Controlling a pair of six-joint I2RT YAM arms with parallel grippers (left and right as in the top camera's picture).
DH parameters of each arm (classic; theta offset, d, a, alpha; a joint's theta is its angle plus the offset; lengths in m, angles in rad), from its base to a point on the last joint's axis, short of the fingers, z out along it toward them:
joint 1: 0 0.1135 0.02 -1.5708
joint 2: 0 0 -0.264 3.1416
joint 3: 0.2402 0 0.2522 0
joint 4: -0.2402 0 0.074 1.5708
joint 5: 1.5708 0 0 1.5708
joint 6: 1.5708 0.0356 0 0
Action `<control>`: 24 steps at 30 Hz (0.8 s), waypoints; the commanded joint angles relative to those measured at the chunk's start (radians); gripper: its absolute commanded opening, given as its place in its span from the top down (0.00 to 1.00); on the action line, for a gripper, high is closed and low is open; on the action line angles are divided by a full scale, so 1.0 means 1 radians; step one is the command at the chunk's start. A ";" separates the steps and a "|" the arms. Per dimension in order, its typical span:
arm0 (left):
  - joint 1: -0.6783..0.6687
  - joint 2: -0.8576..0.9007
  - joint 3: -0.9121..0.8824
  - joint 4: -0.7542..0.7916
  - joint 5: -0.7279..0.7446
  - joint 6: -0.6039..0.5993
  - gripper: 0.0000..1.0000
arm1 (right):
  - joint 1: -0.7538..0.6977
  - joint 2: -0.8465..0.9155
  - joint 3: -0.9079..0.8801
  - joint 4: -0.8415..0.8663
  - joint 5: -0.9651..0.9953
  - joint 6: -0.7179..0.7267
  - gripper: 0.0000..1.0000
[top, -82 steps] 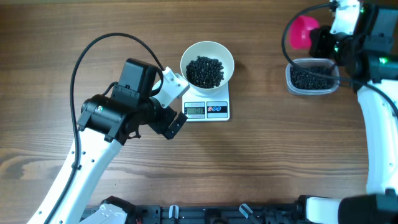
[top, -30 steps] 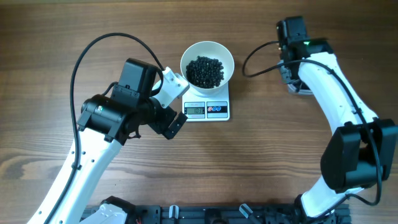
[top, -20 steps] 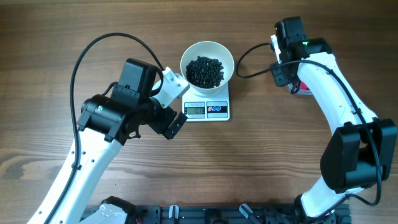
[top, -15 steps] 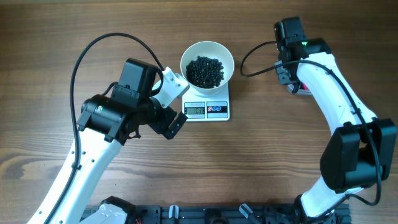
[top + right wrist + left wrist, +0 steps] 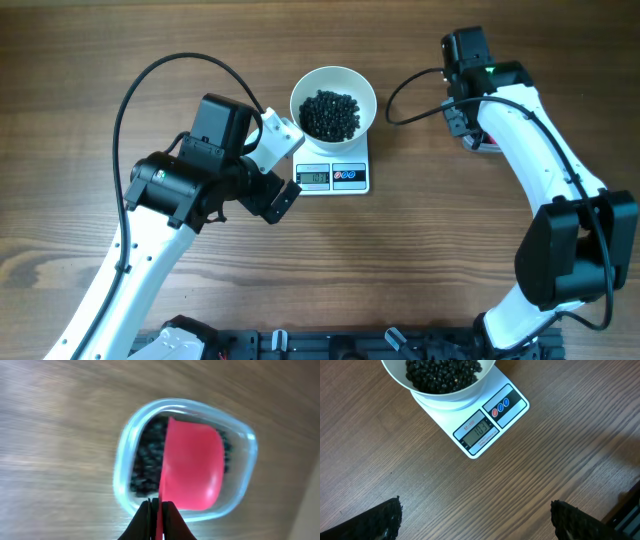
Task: Scoop item into bowl and weigh 150g on scale
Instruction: 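Lower the pink cup into the bean tub with the right gripper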
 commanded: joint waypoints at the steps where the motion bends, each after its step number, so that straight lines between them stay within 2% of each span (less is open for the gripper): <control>1: 0.006 -0.005 -0.006 -0.001 0.013 0.020 0.00 | -0.005 0.025 0.009 -0.015 -0.163 -0.014 0.96; 7: 0.006 -0.006 -0.006 -0.001 0.013 0.020 0.00 | -0.066 0.025 0.009 -0.043 -0.352 0.002 0.96; 12: 0.006 -0.005 -0.006 -0.001 0.013 0.020 0.00 | -0.159 0.023 0.017 -0.036 -0.482 0.054 0.96; 19: 0.006 -0.005 -0.006 -0.001 0.013 0.020 0.00 | -0.295 -0.003 0.017 0.014 -0.752 0.050 0.96; 24: 0.006 -0.005 -0.006 -0.001 0.013 0.020 0.00 | -0.394 -0.003 0.017 0.020 -0.875 0.045 0.96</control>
